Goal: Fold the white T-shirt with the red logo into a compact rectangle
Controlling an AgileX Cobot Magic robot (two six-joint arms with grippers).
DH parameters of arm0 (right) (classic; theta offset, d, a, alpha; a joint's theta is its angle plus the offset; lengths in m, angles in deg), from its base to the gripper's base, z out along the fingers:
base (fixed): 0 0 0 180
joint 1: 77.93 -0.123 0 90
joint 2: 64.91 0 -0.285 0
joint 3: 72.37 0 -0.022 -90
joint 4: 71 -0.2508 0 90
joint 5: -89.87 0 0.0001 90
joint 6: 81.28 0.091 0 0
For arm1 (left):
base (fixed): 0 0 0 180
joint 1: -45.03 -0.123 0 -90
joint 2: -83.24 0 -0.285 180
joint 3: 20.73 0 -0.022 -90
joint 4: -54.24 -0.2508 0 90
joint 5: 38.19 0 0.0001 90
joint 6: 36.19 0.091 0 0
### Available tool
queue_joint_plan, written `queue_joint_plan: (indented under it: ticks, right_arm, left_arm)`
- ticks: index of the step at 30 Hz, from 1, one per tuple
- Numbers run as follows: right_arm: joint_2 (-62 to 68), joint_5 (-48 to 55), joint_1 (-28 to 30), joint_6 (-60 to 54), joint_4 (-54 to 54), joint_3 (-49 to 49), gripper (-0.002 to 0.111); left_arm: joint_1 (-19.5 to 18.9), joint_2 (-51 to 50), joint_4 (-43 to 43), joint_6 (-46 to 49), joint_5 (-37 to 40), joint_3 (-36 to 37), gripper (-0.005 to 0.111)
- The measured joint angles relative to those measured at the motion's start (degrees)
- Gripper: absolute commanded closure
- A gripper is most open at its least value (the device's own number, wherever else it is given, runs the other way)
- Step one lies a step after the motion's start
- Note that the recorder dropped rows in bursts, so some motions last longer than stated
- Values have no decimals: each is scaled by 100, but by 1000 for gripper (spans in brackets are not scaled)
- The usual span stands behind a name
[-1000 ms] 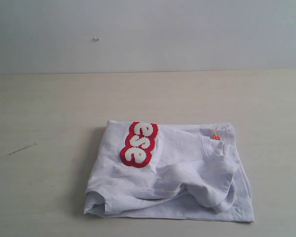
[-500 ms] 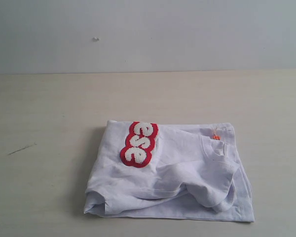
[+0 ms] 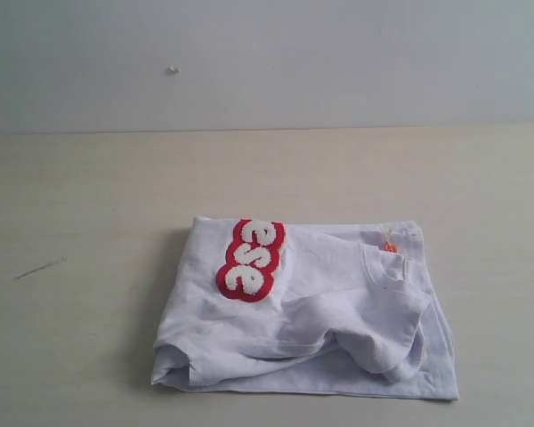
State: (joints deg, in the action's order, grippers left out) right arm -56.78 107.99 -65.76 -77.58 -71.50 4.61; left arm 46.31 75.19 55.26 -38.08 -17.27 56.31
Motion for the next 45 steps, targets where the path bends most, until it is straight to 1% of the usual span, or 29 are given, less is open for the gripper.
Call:
queue_joint_plan:
  ticks: [6, 45]
  right_arm:
    - [0, 113, 0, -199, 4, 0, 101]
    - [0, 132, 0, -199, 50, 0, 101]
  left_arm:
    - [0, 0, 0, 0, 0, 0, 107]
    - [0, 0, 0, 0, 0, 0, 107]
